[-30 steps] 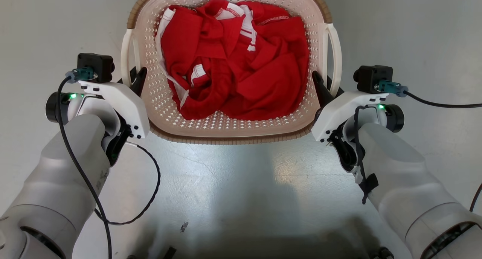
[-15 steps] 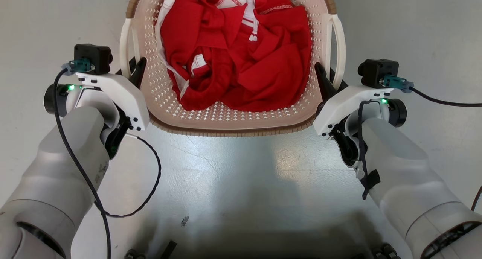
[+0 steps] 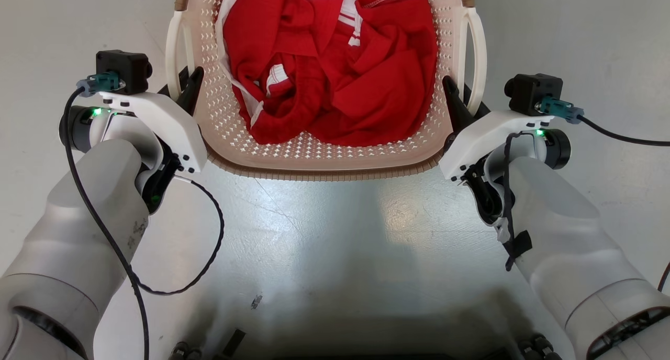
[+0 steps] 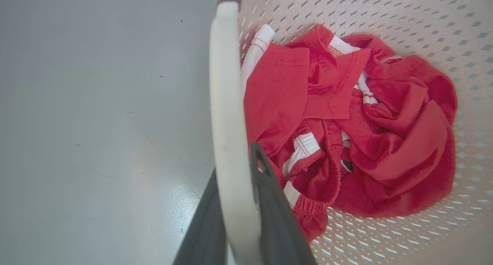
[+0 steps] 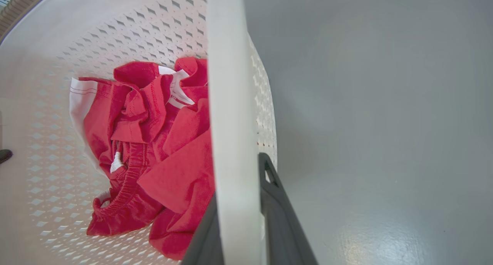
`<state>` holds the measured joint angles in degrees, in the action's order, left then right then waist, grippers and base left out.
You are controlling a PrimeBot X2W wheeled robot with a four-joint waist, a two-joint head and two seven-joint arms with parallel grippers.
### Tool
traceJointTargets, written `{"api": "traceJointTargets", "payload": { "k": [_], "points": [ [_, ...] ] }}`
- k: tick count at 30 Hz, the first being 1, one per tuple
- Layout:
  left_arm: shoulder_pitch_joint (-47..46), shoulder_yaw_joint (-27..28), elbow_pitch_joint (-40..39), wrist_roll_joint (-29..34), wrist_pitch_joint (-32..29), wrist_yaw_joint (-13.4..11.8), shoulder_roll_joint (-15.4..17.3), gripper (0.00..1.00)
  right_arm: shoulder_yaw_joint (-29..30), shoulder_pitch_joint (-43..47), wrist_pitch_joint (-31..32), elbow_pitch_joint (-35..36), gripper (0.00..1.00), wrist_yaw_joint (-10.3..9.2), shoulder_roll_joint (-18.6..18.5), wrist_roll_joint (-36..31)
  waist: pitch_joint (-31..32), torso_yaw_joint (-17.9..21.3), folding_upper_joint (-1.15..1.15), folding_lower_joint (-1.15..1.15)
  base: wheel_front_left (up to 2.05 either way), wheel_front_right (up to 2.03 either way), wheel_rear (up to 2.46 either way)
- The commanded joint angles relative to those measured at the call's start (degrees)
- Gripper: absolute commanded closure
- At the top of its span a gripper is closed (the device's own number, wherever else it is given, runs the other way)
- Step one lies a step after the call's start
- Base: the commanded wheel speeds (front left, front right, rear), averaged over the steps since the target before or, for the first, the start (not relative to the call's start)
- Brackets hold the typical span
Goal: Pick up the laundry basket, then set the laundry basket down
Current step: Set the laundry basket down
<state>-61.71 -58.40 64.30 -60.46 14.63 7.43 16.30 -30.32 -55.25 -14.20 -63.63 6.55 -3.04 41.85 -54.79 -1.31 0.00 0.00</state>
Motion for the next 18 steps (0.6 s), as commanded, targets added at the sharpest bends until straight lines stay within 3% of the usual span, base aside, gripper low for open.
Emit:
{"api": "traceJointTargets", "payload": {
  "k": [1,18],
  "points": [
    [-0.3,1.2,0.5,0.9,0.4,0.1,4.3,1.00,0.1,3.5,-0.8,1.1,1.00,0.94,0.2,-1.2,-0.1,0.0,0.00,0.00,0.00,0.00,0.00],
    [0.3,1.7,0.3,1.6,0.4,0.1,4.1,1.00,1.2,4.8,-0.8,2.2,1.00,0.94,0.2,-1.9,0.7,0.3,0.00,0.00,0.00,0.00,0.00]
  ]
}}
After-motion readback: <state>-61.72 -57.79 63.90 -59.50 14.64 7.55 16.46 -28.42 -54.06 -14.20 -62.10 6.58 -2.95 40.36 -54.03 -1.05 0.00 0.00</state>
